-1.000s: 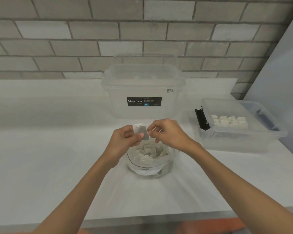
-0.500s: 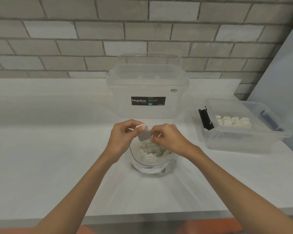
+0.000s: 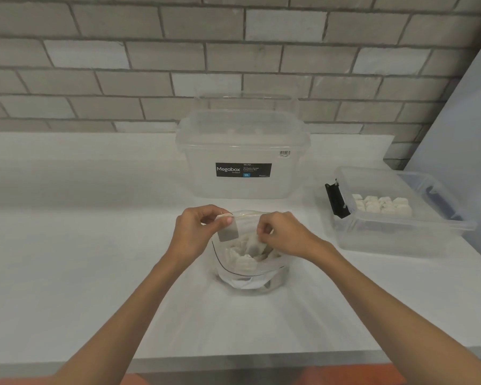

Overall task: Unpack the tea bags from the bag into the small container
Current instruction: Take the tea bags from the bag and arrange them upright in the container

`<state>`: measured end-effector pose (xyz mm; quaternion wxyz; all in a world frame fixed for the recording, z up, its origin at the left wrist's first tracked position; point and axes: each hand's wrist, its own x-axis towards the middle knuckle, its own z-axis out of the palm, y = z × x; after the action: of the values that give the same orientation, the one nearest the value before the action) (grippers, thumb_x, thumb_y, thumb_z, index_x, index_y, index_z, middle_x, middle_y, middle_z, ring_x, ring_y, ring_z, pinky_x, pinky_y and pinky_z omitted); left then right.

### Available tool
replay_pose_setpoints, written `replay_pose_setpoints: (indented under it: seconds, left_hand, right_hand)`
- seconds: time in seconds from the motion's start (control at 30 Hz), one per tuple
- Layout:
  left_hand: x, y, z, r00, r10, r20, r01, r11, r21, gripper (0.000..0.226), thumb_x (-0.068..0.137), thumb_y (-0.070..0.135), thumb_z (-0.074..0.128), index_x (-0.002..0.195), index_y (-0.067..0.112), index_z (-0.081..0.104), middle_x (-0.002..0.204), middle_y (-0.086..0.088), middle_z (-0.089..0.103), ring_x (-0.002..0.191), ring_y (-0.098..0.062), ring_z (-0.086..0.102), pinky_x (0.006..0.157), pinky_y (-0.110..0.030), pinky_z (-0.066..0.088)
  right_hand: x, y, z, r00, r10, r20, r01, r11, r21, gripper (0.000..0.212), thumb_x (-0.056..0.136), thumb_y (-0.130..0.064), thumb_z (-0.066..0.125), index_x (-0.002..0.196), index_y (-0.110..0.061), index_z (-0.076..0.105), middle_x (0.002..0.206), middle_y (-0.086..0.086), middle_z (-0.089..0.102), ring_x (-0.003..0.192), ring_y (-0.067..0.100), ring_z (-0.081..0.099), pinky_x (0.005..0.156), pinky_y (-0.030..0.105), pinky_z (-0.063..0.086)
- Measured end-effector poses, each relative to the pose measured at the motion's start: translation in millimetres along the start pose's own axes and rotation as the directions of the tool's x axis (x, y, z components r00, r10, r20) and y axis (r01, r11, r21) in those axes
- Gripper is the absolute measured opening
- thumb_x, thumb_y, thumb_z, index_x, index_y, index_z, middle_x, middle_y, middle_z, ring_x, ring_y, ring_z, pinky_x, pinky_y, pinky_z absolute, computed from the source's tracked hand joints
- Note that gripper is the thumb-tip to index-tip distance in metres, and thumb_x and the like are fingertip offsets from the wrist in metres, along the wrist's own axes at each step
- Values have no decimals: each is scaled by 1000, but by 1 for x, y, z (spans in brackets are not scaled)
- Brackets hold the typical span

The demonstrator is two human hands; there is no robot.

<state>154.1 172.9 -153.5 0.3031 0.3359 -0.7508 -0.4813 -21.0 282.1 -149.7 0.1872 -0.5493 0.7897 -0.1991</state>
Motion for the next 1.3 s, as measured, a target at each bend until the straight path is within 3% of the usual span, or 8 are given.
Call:
replay_pose_setpoints:
  seconds: [0.17, 0.27, 0.43, 0.57, 0.77, 1.1, 1.2, 1.3]
  left_hand:
    - [2, 6, 0, 999, -45, 9, 45, 997, -57, 8, 79, 22, 78, 85, 24, 74, 66, 10, 69, 63, 0, 60, 65, -10, 41]
    - [5, 8, 1, 999, -49, 10, 49, 998, -28, 12, 83, 19, 74, 91, 25, 67, 75, 0, 73, 71, -9, 66, 67, -20, 42]
    - [5, 16, 8, 999, -12, 38, 13, 1000, -27, 11, 87, 9, 65, 84, 20, 66, 78, 3, 74, 76, -8, 68, 73, -21, 44]
    - [5, 28, 17, 996, 41, 80, -33, 995, -97, 7, 86, 18, 70, 89, 22, 74, 91, 13, 74, 88, -4, 68, 82, -17, 47]
    - [9, 41, 23, 986, 81, 144, -53, 981, -187, 20, 80, 27, 76, 100, 24, 74, 97, 11, 74, 95, -5, 68, 90, -22, 50]
    - [20, 56, 24, 961, 94, 260, -25, 966, -258, 20, 78, 10, 77, 97, 5, 73, 94, -8, 75, 90, -16, 72, 79, -16, 52]
    - [25, 61, 30, 963, 92, 252, -21, 962, -271, 16, 78, 12, 77, 91, 3, 73, 89, -10, 75, 84, -15, 71, 78, -17, 52]
    - [32, 67, 38, 973, 81, 217, -23, 967, -256, 13, 78, 14, 78, 87, 5, 73, 87, -7, 75, 83, -13, 70, 79, -16, 51]
  right_hand:
    - [-5, 3, -25, 994, 79, -71, -55, 956, 290, 8, 86, -11, 62, 80, -16, 62, 79, 0, 67, 61, 11, 63, 54, 15, 45]
    - [-8, 5, -34, 979, 190, -76, -114, 815, 568, 8, 87, -7, 63, 82, -11, 60, 73, 3, 65, 60, 16, 65, 52, 22, 46]
    - [-15, 0, -33, 948, 306, 85, -161, 232, 959, 6, 90, -1, 60, 89, -6, 58, 79, 8, 67, 76, 22, 73, 57, 24, 54]
    - [-18, -11, -22, 925, 192, 329, -249, -351, 903, 5, 90, 0, 56, 92, 0, 61, 90, 15, 73, 73, 17, 73, 58, 21, 58]
    - [-18, -21, -20, 912, 37, 409, -328, -531, 781, 14, 79, 1, 54, 90, 5, 61, 73, 15, 64, 48, 13, 56, 45, 20, 49]
    - [-17, -10, -28, 867, 20, 497, -447, -407, 797, 10, 80, -2, 57, 87, 3, 62, 63, 8, 58, 41, 8, 51, 38, 16, 46]
    - [-21, -7, -48, 874, 107, 475, -463, -118, 879, 13, 91, -5, 54, 93, 3, 65, 67, 10, 62, 45, 8, 55, 44, 16, 50]
    - [-24, -2, -75, 924, 336, 182, -337, 494, 801, 13, 92, -13, 58, 89, -6, 68, 79, 11, 68, 55, 13, 58, 53, 21, 50]
